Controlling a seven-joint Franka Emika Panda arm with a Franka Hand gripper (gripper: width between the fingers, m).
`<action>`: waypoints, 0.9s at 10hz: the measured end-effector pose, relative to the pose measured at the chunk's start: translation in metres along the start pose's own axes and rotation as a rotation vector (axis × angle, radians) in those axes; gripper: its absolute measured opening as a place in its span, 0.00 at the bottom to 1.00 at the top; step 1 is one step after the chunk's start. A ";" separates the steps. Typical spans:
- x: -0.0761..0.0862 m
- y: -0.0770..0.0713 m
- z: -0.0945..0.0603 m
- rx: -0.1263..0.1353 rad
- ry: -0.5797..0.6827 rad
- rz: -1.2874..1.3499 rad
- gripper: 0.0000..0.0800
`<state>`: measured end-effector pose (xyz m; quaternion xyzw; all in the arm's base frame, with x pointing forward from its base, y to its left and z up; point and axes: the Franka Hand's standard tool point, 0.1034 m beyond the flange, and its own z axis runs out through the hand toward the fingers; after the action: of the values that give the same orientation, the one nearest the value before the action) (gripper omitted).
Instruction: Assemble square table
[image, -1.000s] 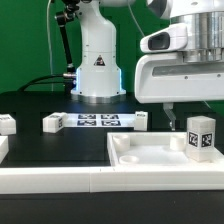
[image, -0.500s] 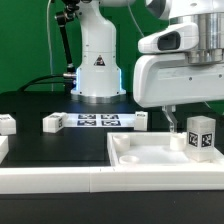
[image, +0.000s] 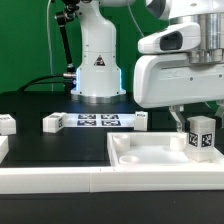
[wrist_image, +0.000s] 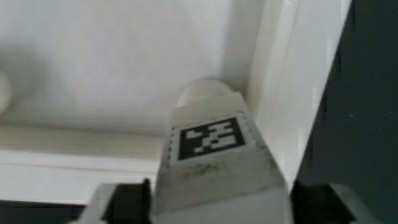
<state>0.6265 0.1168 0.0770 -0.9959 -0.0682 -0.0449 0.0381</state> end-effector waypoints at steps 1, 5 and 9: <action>0.000 0.000 0.000 0.000 0.000 0.027 0.36; 0.000 0.001 0.000 0.008 0.009 0.262 0.36; 0.000 0.003 0.001 0.013 0.009 0.766 0.36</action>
Offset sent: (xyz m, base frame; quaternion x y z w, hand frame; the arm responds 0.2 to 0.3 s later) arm 0.0000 0.0000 0.0000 0.0000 0.0000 0.1938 0.9810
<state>0.6265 0.1141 0.0760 -0.9487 0.3090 -0.0312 0.0589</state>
